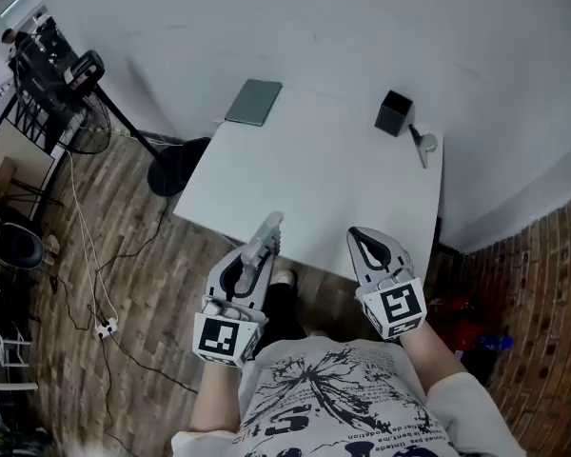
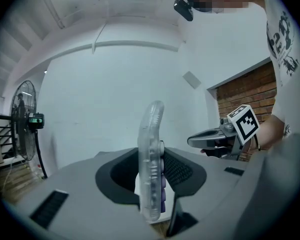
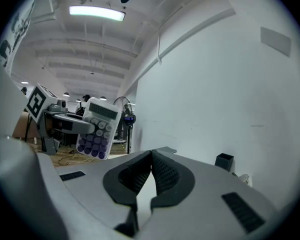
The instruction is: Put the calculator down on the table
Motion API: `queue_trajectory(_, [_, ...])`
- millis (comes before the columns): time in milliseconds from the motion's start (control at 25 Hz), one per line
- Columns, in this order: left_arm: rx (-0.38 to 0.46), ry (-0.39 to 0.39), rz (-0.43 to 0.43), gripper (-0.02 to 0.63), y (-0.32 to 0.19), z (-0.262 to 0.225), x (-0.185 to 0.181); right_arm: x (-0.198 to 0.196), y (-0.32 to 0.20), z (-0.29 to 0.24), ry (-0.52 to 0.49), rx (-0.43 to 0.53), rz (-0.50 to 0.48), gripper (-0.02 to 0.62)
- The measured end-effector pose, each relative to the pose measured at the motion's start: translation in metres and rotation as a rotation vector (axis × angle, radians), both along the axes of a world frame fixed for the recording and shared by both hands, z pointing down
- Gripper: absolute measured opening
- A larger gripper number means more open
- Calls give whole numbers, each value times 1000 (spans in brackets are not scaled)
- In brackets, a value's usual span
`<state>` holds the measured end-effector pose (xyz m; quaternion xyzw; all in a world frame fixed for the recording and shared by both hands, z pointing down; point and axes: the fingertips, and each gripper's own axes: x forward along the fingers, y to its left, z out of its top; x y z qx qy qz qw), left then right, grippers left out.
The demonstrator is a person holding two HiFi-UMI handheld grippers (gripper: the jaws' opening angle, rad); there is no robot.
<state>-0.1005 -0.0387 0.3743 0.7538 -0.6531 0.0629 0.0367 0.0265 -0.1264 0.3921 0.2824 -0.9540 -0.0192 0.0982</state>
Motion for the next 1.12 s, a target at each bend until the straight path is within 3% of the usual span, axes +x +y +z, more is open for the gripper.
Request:
queue_trajectory(240, [-30,2,126,140,-87,11,-33,-24,-64,6,1,-16,116,15])
queue_trajectory(600, [-187,74,352,140,-205,60,-69,-61,-151,30,26,-89,301,15])
queue_trajectory(880, [-343,99,477,140,-250,124,-73,-70,-185,64,57,-152,406,15])
queue_trajectory(1120, [-446,119,536,140,-273,171,-68,-73,-208,93,72,-208,457,15])
